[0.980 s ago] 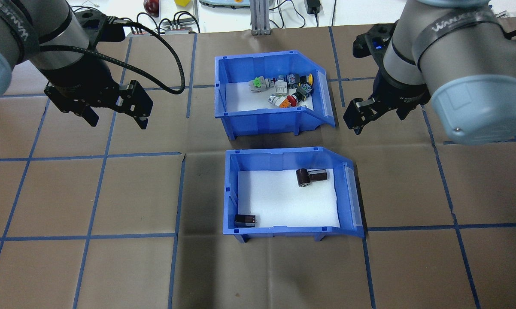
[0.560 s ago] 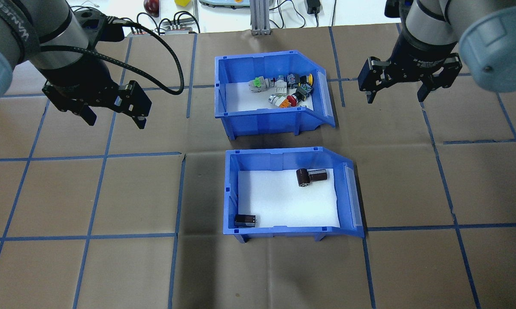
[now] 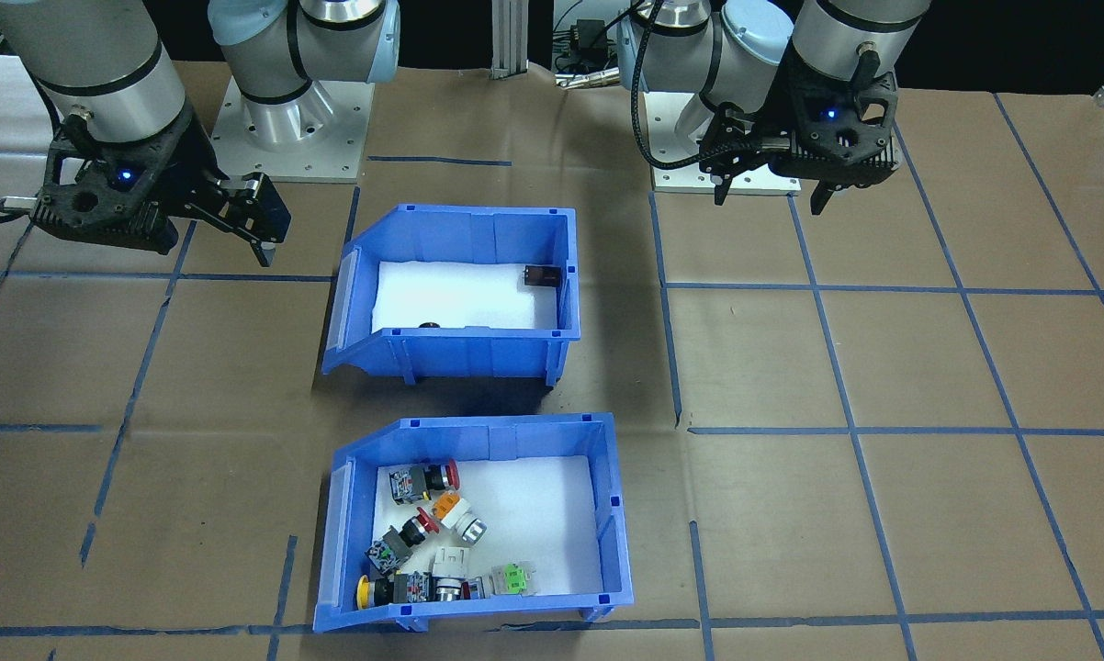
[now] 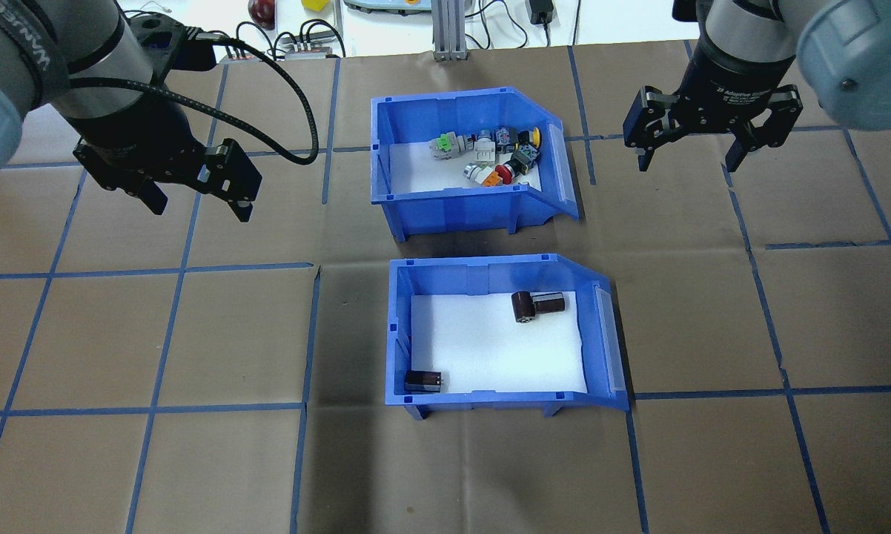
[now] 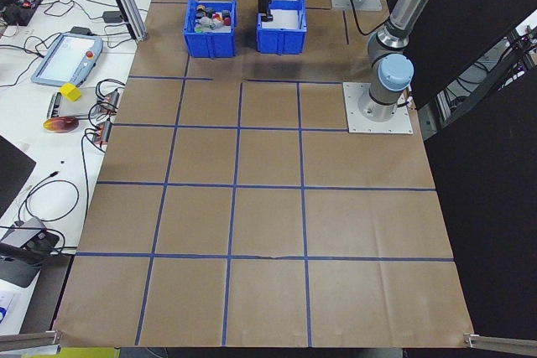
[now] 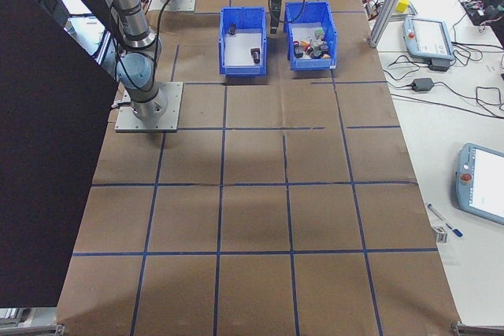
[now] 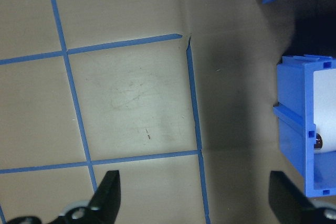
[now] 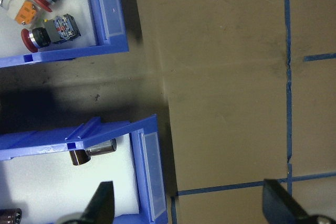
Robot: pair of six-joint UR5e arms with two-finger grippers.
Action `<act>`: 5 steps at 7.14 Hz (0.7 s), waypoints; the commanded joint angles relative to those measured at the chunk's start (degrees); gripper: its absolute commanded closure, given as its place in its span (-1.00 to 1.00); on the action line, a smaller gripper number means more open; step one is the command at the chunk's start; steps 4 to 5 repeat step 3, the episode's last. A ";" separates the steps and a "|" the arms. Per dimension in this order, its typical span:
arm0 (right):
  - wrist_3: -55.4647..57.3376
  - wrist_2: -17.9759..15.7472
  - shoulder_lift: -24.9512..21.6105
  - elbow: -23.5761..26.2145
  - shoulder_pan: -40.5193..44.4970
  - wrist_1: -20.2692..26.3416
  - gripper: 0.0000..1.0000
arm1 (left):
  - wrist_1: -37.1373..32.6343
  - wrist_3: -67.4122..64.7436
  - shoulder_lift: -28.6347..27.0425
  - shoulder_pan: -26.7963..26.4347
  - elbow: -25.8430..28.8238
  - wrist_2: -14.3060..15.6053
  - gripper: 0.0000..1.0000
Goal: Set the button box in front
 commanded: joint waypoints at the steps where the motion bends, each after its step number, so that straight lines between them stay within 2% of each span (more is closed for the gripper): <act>1: 0.01 0.01 0.01 -0.01 0.05 0.02 -1.00 | 0.20 0.08 0.00 0.00 0.30 -0.07 -0.98; 5: 0.01 0.01 0.01 -0.01 0.05 0.02 -1.00 | 1.51 0.00 0.00 0.00 0.47 0.10 -0.98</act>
